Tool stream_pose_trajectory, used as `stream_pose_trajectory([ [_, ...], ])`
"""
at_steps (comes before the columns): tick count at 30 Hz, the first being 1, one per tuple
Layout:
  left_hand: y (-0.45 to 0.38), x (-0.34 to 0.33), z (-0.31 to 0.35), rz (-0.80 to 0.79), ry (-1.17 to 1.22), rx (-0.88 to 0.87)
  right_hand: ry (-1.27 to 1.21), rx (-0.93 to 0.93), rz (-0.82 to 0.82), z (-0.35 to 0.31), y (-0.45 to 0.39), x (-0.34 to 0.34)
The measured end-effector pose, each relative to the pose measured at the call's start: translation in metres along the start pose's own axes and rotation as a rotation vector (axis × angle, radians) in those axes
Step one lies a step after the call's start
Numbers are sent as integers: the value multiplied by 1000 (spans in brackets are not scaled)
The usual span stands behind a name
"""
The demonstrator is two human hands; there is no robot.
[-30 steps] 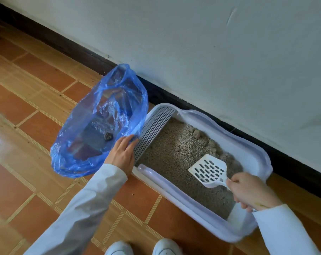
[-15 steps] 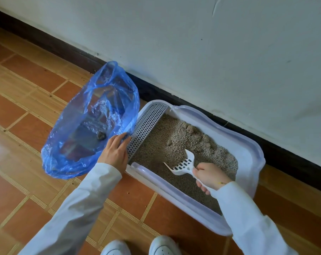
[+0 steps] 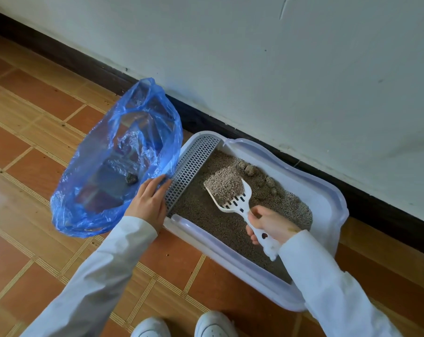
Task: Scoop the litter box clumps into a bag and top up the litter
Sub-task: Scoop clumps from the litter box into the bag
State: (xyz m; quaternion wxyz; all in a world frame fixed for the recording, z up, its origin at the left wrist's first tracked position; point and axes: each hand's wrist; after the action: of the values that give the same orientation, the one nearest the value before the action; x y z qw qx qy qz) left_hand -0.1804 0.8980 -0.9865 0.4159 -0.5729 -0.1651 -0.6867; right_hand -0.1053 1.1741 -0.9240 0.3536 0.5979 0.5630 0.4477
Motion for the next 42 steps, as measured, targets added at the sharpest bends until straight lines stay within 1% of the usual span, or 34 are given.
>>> stream_pose_trajectory([
  [7,-1,3,2,8,9,-9,-85,77,83,16,15,13],
  [10,-1,3,2,0,10,-2,-93,144,138,15,22,15],
  [15,-1,4,2,-8,6,3,-97,183,159,8,29,14],
  [22,0,8,4,16,22,-7,-65,214,127,0,38,15],
  [30,2,9,4,46,32,23,-21,214,135,-3,41,14],
  [33,1,12,5,41,-51,8,-7,253,163,-12,44,8],
  [35,1,12,3,22,-88,6,20,278,138,-23,46,1],
  [39,4,14,0,0,-84,36,110,303,64,-55,48,-24],
  [42,6,18,-3,-12,-61,67,209,352,72,-85,43,-49],
])
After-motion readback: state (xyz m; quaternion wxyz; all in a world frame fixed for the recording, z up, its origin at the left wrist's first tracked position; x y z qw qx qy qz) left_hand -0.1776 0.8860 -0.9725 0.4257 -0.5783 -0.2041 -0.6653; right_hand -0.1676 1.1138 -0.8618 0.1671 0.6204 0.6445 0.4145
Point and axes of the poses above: each hand's wrist, its own y-axis away from the middle knuckle, its own x-axis out of the back of the hand, z = x × y, and after that the axes turned 15 degrees about -x, right-handed
